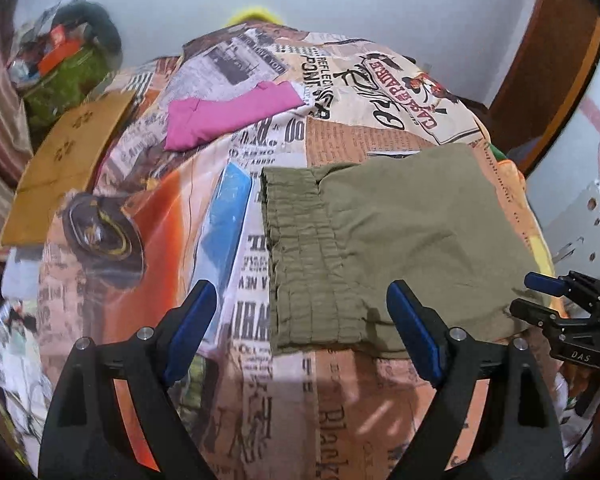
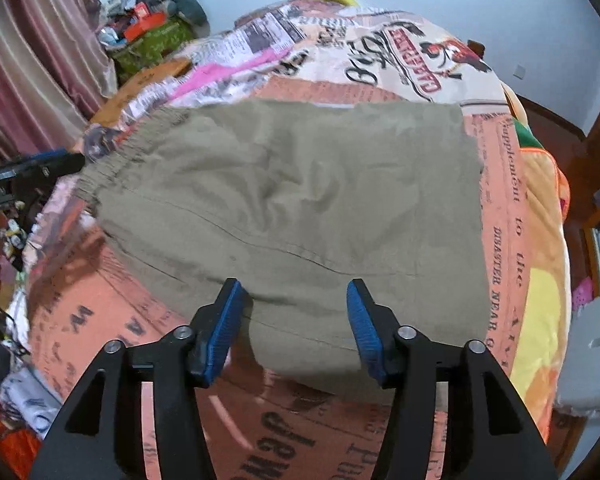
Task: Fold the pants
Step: 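Pinch the waistband corner with the left gripper and lift it up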
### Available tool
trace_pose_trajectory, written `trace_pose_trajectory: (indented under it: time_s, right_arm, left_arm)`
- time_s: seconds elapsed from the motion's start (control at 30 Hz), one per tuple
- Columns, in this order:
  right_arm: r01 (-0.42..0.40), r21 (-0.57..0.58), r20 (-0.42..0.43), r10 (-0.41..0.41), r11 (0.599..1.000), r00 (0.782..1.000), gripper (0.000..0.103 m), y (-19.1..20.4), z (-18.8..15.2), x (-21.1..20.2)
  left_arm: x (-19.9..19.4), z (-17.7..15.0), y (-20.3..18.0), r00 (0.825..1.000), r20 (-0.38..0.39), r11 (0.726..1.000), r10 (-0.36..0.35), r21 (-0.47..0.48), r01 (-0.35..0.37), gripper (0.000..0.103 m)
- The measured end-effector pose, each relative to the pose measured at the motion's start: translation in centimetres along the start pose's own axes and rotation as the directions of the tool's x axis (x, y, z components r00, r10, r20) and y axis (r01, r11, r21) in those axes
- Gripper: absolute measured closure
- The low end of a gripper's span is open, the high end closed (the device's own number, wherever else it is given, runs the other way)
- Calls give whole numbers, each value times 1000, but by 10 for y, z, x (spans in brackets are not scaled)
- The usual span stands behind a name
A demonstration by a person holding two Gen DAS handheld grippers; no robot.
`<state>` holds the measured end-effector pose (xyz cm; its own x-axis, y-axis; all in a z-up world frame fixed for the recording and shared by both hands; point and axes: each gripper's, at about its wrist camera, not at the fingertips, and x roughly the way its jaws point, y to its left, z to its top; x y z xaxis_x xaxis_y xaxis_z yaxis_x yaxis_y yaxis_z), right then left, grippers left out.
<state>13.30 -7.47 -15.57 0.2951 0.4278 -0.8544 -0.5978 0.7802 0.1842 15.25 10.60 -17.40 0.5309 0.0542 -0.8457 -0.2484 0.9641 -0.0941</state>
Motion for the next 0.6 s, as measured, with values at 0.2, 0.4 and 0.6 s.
trace_pose_trajectory:
  time_s: [0.2,0.4,0.6]
  right_arm:
    - [-39,1,78,39,999,996,45,18,7,-5]
    - [-31,-55,52,34,998,998,44,29,5,16]
    - [-52,-25,11,53,998,999,44,21,-2,30]
  left_arm:
    - [6,-22,4,992,-64,990,-105,-105,98,15]
    - [20,-38,-7,975,-135,979,-176,-125,160,15]
    - [32,-38,-9,943,-173,948,-283,-199,248,12]
